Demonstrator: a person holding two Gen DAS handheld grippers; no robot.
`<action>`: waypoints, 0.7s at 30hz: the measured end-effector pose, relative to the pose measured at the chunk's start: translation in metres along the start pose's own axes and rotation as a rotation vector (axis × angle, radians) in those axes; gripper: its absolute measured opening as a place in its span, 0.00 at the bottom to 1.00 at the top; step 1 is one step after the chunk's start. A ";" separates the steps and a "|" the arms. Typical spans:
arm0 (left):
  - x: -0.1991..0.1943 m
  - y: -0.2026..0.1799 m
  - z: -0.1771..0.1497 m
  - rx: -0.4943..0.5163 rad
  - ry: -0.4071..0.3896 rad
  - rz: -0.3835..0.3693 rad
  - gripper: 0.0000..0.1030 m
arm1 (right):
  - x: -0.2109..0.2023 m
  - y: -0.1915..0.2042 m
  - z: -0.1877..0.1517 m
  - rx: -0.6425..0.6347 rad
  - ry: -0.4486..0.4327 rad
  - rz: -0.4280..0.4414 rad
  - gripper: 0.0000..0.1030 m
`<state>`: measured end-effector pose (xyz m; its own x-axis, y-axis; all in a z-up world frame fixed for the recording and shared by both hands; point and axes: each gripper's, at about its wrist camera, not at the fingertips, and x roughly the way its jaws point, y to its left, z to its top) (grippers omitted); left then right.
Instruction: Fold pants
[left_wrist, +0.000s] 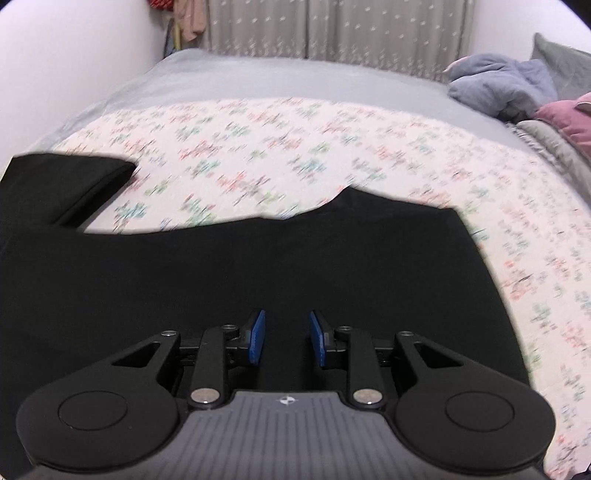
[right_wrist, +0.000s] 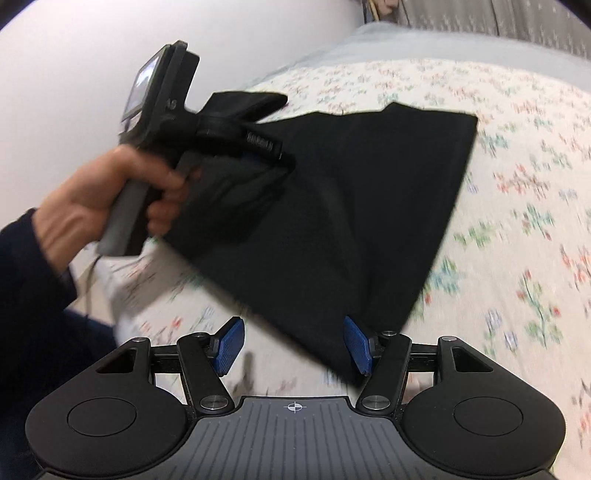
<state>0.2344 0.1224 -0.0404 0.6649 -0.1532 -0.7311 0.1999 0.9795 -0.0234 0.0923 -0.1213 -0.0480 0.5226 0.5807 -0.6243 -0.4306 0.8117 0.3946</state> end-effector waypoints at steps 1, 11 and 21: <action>-0.002 -0.007 0.003 0.013 -0.014 -0.016 0.42 | -0.007 -0.004 -0.003 0.025 0.002 0.022 0.57; 0.008 -0.089 0.016 0.145 -0.030 -0.165 0.42 | -0.029 -0.075 -0.032 0.406 -0.179 0.104 0.54; 0.031 -0.155 0.025 0.286 -0.021 -0.223 0.38 | -0.006 -0.078 -0.048 0.526 -0.239 0.210 0.37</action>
<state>0.2425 -0.0370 -0.0422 0.5962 -0.3648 -0.7152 0.5332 0.8459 0.0130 0.0872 -0.1915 -0.1077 0.6431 0.6799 -0.3525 -0.1528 0.5650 0.8108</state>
